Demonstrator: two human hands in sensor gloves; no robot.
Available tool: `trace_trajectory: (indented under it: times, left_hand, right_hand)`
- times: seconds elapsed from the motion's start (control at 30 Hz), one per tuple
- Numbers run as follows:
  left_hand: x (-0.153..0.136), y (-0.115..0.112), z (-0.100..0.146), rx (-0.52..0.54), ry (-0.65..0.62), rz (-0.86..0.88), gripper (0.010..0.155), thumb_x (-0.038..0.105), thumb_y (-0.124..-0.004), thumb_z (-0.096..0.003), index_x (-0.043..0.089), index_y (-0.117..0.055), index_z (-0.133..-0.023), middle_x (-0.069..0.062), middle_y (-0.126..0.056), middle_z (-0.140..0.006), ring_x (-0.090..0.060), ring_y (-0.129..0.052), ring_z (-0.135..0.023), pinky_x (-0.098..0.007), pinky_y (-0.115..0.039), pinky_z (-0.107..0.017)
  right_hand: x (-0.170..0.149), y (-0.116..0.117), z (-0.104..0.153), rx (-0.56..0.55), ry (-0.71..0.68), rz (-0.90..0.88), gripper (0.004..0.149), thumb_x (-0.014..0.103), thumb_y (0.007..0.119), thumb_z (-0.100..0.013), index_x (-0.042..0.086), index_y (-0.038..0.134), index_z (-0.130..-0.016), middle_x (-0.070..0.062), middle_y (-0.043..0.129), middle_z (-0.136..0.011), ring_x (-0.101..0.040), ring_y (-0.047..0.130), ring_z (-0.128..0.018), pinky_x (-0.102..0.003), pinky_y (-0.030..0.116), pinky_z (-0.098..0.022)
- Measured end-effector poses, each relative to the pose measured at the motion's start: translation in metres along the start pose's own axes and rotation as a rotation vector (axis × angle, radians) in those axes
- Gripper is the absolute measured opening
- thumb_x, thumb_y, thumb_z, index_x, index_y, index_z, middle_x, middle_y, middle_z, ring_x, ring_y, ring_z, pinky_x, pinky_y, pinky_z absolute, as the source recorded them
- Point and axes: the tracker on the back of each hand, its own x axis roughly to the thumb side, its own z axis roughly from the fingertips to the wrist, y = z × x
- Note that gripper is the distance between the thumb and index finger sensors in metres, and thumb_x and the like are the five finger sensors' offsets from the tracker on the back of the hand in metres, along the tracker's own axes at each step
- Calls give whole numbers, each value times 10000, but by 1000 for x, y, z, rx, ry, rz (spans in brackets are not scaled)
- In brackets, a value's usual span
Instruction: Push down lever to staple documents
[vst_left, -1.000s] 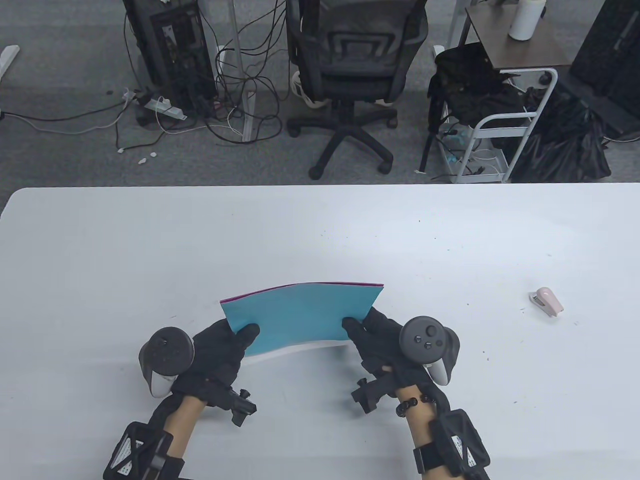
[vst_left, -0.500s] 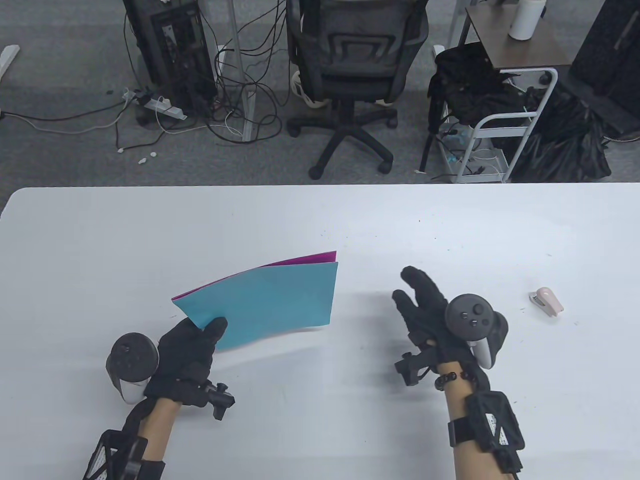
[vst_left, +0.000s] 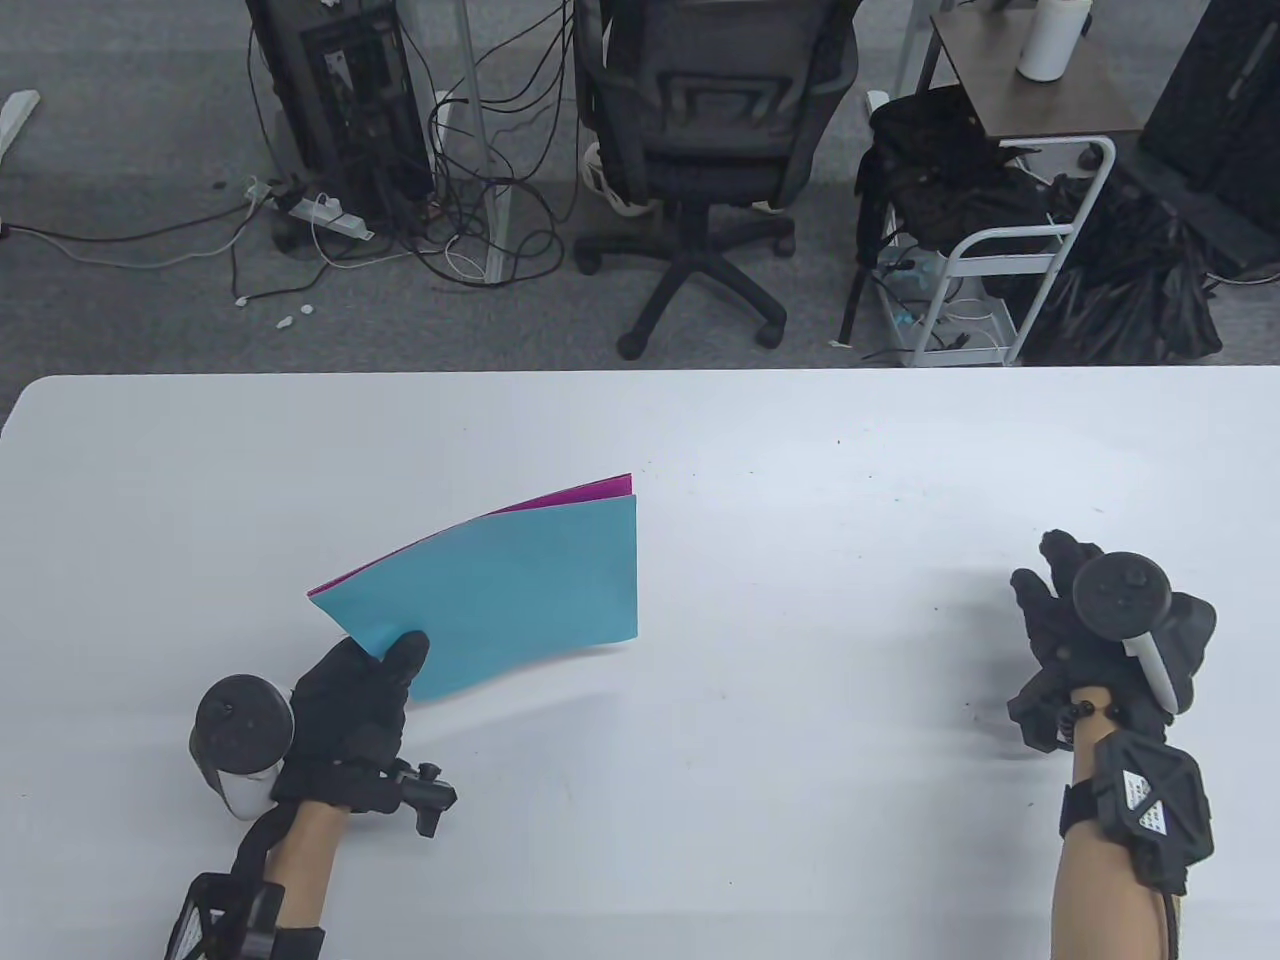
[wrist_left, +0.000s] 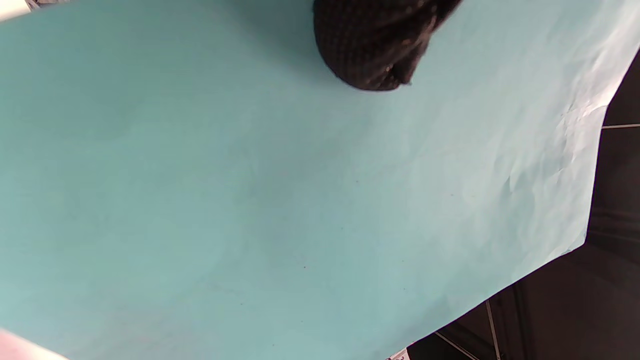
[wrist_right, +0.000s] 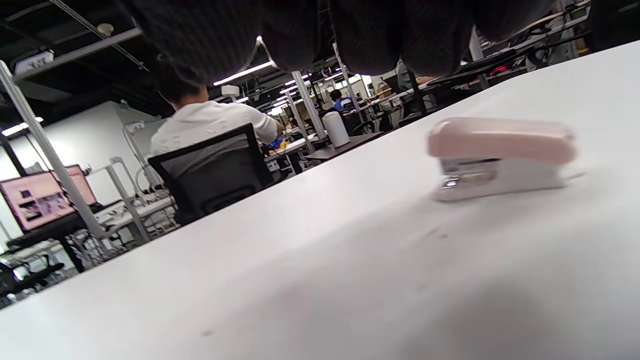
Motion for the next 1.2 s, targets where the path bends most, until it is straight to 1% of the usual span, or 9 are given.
trace_trajectory:
  times: [0.2,0.3,0.43,0.57,0.7,0.8,1.03,1.2]
  left_hand:
    - [0,6,3,28,6,0,405,264,-768,-533,200,-831,-928,-74,-987,-904,-355,-1012,-815,-661,-794,-617]
    - [-1,8,5,52,15,13,406,265,-768,-532,200,-832,-928,-75,-989,-901,-353,-1015,-813,-662,-795,-615]
    - [-1,9,5,54,19,12,406,265,-767,-533,196,-833,-927,-78,-988,-902,-357,-1013,-812,-663,-793,-615]
    - [-3,11,5,59,20,-22,407,266,-766,-533,195,-832,-928,-76,-988,-901,-356,-1014,-812,-662,-795,-615]
    - [-4,12,4,68,30,-18,407,264,-767,-533,194,-831,-929,-78,-988,-901,-359,-1013,-811,-662,-793,-615]
    - [-6,12,4,66,36,-24,407,263,-767,-533,192,-831,-929,-81,-989,-900,-359,-1013,-811,-663,-793,-613]
    - [-6,11,5,63,39,-29,407,265,-766,-534,193,-830,-929,-79,-988,-901,-358,-1014,-812,-662,-792,-616]
    - [-7,11,4,57,39,-31,408,263,-767,-533,190,-832,-929,-81,-989,-900,-357,-1015,-811,-662,-794,-615]
  right_hand:
    - [-19,8,-14,78,50,178,647,374,733,-540,74,524,-1074,-336,536,-1071,-602,639,-943,-708,565,-671]
    - [-24,15,-18,105,69,193,664,362,736,-540,67,495,-1083,-348,514,-1076,-612,631,-942,-716,561,-670]
    - [-25,22,-24,127,80,238,690,357,736,-541,66,446,-1096,-359,492,-1079,-619,617,-946,-722,553,-673]
    - [-29,28,-30,143,98,282,697,350,738,-541,63,432,-1097,-351,506,-1073,-609,629,-945,-715,562,-674]
    - [-34,35,-34,162,121,320,700,345,736,-543,52,420,-1095,-321,561,-1061,-572,694,-928,-698,594,-672]
    - [-34,37,-37,129,128,321,675,325,738,-543,48,446,-1085,-302,613,-1036,-548,736,-908,-681,620,-667]
    - [-30,38,-44,115,145,398,595,267,748,-543,73,526,-1059,-243,704,-999,-488,817,-878,-638,676,-663]
    - [-27,38,-46,95,133,435,586,262,771,-524,73,569,-1041,-215,764,-967,-454,867,-850,-608,716,-657]
